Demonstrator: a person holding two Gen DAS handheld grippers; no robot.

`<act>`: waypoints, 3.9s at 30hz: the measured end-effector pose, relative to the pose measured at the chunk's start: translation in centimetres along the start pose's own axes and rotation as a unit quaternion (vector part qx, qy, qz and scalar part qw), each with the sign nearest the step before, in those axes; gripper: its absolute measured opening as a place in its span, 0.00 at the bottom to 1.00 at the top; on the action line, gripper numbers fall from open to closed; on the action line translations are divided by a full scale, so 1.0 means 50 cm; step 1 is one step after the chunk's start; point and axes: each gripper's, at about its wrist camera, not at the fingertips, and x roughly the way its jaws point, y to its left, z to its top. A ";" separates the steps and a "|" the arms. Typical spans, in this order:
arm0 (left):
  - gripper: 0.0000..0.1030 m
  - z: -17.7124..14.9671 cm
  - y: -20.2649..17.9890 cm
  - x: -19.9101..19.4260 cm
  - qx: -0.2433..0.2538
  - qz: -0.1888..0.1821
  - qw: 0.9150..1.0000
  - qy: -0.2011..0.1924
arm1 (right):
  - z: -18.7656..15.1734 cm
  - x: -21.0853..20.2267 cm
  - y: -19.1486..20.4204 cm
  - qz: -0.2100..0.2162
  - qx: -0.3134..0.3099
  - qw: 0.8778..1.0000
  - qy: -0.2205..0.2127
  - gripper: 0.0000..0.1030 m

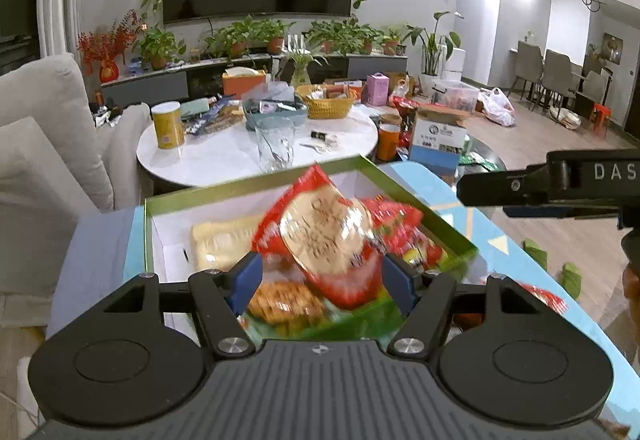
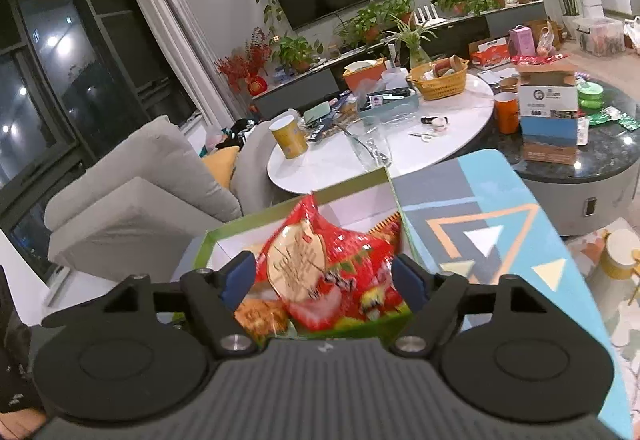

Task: Organize snacks
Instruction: 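Move the right tool to the red checkered wafer pack and grasp it, then lift the wafer pack with the right gripper over the box and release it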

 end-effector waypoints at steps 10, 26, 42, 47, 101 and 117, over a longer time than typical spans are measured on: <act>0.62 -0.072 -0.047 -0.015 0.009 -0.012 0.999 0.038 | -0.037 -0.047 -0.026 -0.017 -0.002 1.000 0.001 0.42; 0.63 -0.103 -0.112 0.003 -0.002 -0.029 0.998 0.060 | -0.074 -0.060 -0.102 -0.053 0.018 0.998 0.010 0.42; 0.60 -0.073 -0.226 0.093 0.016 -0.131 0.987 0.088 | -0.072 0.014 -0.219 -0.038 0.091 0.993 0.071 0.37; 0.60 -0.076 -0.244 0.127 0.026 -0.125 0.987 0.102 | -0.077 0.034 -0.221 -0.022 0.088 0.992 0.092 0.37; 0.53 0.004 0.064 -0.044 0.017 -0.051 0.996 -0.067 | 0.015 0.128 0.126 0.103 0.004 0.994 0.049 0.26; 0.53 -0.019 0.117 0.046 0.035 0.018 0.998 -0.049 | 0.004 0.221 0.128 0.073 0.004 0.996 0.052 0.27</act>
